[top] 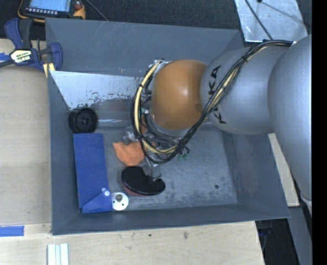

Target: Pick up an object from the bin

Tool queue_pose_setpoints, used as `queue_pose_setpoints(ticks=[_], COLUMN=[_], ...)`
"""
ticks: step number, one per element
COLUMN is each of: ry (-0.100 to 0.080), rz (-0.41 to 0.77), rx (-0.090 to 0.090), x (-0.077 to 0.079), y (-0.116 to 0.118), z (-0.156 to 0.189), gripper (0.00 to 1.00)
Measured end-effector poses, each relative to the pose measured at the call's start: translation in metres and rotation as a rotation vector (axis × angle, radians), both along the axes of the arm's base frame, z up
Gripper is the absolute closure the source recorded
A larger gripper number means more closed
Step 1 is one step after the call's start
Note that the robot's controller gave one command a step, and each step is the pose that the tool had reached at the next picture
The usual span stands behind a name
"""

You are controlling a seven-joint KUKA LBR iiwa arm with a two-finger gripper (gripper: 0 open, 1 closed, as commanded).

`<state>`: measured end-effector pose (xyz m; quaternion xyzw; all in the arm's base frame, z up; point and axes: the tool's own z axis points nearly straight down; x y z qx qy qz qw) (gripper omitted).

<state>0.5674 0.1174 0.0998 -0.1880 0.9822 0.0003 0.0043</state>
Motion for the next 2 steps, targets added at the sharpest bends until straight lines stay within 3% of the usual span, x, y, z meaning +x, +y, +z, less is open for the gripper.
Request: queue_pose_setpoints(ticks=[1, 2], ry=[0.000, 0.000], rz=[0.234, 0.234], rx=[0.000, 0.001], x=[0.0421, 0.0422], y=[0.0782, 0.0782], z=[-0.0258, -0.0258], gripper=[1.00, 1.00])
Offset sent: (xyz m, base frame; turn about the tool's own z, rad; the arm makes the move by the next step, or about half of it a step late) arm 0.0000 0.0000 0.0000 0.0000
